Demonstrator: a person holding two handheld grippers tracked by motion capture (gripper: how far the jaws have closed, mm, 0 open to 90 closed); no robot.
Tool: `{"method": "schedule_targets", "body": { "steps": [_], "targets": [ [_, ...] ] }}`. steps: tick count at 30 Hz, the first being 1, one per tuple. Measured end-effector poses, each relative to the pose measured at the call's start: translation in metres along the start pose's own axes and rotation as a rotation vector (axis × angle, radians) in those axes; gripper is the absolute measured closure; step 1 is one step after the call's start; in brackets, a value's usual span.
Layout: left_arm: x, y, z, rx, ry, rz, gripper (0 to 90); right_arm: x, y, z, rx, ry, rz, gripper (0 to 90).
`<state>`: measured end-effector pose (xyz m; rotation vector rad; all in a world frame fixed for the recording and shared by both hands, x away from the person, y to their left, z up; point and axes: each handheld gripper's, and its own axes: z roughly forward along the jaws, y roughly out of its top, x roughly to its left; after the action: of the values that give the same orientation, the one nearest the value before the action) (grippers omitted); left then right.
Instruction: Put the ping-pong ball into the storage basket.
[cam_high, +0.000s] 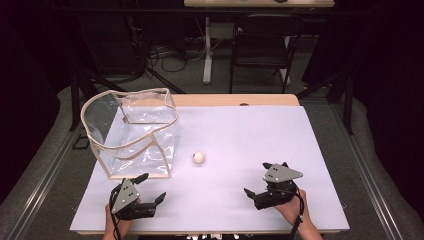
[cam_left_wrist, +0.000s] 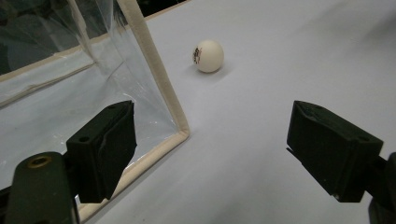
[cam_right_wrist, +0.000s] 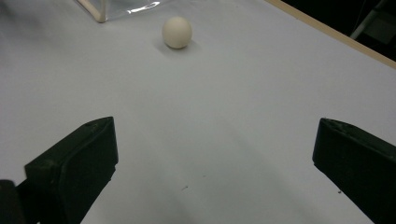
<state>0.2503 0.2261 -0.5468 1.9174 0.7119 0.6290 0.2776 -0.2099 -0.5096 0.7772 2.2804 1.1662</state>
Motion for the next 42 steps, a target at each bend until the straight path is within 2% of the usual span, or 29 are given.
{"method": "schedule_targets", "body": {
  "steps": [18, 42],
  "targets": [
    [0.000, 0.000, -0.001, -0.003, 0.000, -0.002, 16.0, -0.005, 0.016, 0.021, 0.057, 0.031, 0.010, 0.0],
    [0.000, 0.000, 0.000, 0.000, 0.002, 0.005, 16.0, -0.006, 0.039, 0.048, 0.089, 0.073, -0.010, 0.0]
  ]
}}
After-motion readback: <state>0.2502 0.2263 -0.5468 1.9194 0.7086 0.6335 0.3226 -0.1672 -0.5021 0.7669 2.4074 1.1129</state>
